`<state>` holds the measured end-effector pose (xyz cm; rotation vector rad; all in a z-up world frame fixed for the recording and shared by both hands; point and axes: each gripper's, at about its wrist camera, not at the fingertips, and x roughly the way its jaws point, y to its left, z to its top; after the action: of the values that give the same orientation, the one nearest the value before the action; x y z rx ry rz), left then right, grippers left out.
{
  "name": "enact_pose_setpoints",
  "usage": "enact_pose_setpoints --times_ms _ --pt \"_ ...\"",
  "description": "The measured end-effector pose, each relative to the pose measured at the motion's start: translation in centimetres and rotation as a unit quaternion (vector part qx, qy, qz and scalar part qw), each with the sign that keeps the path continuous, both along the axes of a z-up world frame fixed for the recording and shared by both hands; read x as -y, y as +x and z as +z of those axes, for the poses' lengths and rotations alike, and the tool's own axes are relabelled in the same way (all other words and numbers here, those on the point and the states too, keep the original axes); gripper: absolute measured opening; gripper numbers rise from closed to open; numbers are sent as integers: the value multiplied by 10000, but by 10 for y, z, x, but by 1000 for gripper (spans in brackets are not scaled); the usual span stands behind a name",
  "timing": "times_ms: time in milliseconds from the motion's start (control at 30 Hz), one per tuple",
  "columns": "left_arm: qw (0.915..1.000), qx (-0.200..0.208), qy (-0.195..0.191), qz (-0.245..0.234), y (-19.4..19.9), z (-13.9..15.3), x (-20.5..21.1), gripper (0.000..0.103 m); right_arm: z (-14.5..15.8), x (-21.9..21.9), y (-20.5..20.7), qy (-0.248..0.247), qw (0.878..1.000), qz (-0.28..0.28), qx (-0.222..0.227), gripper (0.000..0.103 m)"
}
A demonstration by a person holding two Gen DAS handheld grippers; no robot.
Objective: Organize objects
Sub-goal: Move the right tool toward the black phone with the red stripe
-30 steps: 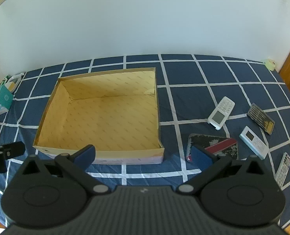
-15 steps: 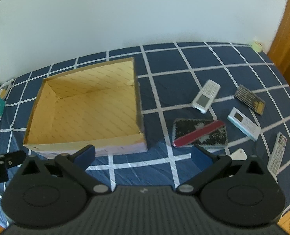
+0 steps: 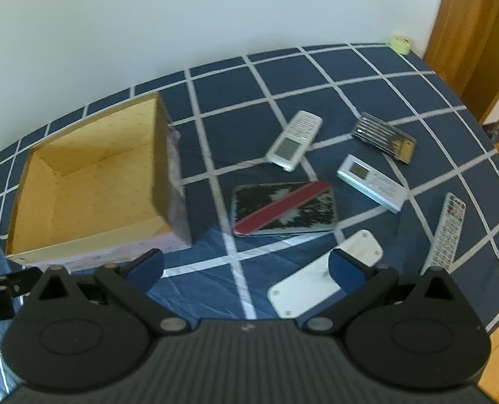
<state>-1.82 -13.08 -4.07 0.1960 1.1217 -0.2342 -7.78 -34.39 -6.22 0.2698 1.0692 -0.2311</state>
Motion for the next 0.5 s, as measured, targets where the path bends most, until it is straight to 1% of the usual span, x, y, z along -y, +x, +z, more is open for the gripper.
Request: enact_pose_setpoints --times_ms 300,500 --pt "9994 -318 36 -119 2 -20 60 103 -11 66 -2 157 9996 -197 -104 103" --pt "9984 -509 50 -237 8 -34 98 103 -21 102 4 332 9990 -221 -212 103"
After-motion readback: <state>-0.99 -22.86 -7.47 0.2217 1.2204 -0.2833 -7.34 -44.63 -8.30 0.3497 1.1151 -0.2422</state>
